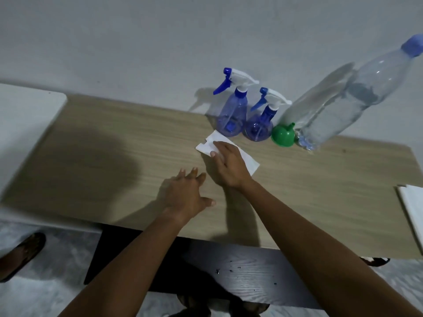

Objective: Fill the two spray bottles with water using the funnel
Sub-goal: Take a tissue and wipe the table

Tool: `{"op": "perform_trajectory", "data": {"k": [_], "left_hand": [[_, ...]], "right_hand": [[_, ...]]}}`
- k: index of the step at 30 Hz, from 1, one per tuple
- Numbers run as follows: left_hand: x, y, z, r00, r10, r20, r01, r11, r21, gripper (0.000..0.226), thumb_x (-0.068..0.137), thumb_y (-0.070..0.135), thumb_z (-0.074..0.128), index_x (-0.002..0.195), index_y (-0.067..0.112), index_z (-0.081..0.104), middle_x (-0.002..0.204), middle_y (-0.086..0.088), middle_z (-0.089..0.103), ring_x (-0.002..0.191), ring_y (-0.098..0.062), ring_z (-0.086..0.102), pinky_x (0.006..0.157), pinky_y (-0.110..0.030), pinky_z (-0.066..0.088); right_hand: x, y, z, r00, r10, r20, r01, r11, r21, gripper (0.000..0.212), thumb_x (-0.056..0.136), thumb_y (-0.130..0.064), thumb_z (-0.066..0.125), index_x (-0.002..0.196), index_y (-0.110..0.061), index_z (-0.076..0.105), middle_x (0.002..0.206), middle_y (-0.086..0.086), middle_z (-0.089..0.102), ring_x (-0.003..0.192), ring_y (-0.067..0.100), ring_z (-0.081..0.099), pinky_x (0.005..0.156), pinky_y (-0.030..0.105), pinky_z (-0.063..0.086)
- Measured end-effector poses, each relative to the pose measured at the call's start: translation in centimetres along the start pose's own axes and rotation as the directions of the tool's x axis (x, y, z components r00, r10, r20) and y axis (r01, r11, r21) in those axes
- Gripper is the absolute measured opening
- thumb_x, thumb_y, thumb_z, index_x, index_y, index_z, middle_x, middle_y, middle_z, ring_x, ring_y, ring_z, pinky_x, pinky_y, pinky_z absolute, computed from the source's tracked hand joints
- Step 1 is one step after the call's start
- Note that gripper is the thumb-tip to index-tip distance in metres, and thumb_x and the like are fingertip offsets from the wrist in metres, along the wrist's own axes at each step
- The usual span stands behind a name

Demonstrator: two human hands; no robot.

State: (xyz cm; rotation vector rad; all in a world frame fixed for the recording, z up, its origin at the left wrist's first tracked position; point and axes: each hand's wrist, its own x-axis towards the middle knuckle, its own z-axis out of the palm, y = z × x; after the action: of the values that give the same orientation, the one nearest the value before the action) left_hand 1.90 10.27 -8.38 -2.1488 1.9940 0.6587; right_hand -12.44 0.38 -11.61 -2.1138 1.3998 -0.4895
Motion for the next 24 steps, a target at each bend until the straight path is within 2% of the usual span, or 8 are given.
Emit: {"op": "perform_trajectory", "data": {"k": [1,3,5,6,9,18,24], "left_hand": [[0.0,0.0,0.0,1.0,0.002,-0.002,-0.002,1.0,-0.007,0.09,0.081,0.072,0.06,0.156,0.033,0.028,0.167,0.005,0.017,0.154,-0.028,0.014,0.117,-0.042,0.027],[0.1,-0.1,0.2,1.0,-0.002,-0.002,0.002,1.0,-0.023,0.091,0.081,0.072,0.061,0.156,0.033,0.028,0.167,0.004,0.017,0.154,-0.028,0.013,0.118,-0.042,0.026],[0.3,-0.2,0.4,1.0,-0.002,-0.001,0.002,0.999,-0.039,0.091,0.08,0.071,0.061,0.156,0.033,0.027,0.167,0.004,0.017,0.155,-0.029,0.012,0.119,-0.043,0.024],[0.4,-0.3,0.5,1.0,0.0,0.002,0.0,0.999,-0.04,0.091,0.081,0.071,0.061,0.156,0.032,0.027,0.167,0.004,0.016,0.155,-0.029,0.011,0.119,-0.043,0.023],[0.5,-0.3,0.8,1.0,0.002,0.002,-0.002,0.999,-0.038,0.091,0.082,0.071,0.06,0.157,0.032,0.025,0.168,0.004,0.015,0.155,-0.03,0.01,0.12,-0.044,0.022],[0.5,-0.4,1.1,1.0,0.006,0.001,-0.006,0.997,-0.082,0.092,0.082,0.069,0.062,0.157,0.031,0.024,0.168,0.002,0.014,0.155,-0.031,0.007,0.121,-0.048,0.018],[0.7,-0.4,1.3,1.0,-0.012,-0.013,0.01,0.995,-0.103,0.093,0.079,0.068,0.066,0.156,0.031,0.028,0.167,0.003,0.016,0.155,-0.031,0.009,0.122,-0.049,0.019]], "right_hand": [[-0.2,0.1,-0.1,0.999,-0.013,-0.042,0.012,1.0,-0.02,0.052,0.105,-0.042,0.036,0.146,-0.012,0.051,0.15,0.011,0.052,0.14,0.027,0.043,0.114,0.026,0.021],[-0.5,1.0,0.1,0.999,-0.013,-0.047,0.008,0.993,-0.114,0.053,0.108,-0.041,0.03,0.155,-0.019,0.038,0.16,0.008,0.039,0.151,0.027,0.029,0.122,0.038,0.016],[-0.8,2.1,0.7,0.998,0.023,0.058,-0.01,0.976,-0.219,0.055,0.108,-0.043,0.023,0.16,-0.024,0.026,0.168,0.005,0.024,0.156,0.03,0.014,0.125,0.051,0.01],[-0.8,2.5,1.0,0.994,0.032,0.101,-0.004,0.964,-0.267,0.055,0.109,-0.042,0.022,0.161,-0.025,0.022,0.17,0.004,0.017,0.157,0.031,0.009,0.125,0.053,0.007],[-0.1,3.1,1.5,0.988,0.011,0.153,0.041,0.942,-0.333,0.055,0.11,-0.039,0.023,0.162,-0.026,0.016,0.171,0.003,0.006,0.158,0.03,0.001,0.124,0.051,0.001],[2.5,1.8,2.0,0.957,-0.095,0.275,0.195,0.911,-0.364,0.06,0.107,-0.041,0.018,0.163,-0.021,0.009,0.171,0.004,0.0,0.158,0.025,-0.002,0.127,0.051,0.002],[2.9,3.2,0.5,0.871,-0.238,0.429,0.405,0.843,-0.354,0.057,0.109,-0.041,0.019,0.163,-0.023,0.012,0.171,0.002,0.004,0.158,0.025,0.001,0.126,0.046,0.0]]}}
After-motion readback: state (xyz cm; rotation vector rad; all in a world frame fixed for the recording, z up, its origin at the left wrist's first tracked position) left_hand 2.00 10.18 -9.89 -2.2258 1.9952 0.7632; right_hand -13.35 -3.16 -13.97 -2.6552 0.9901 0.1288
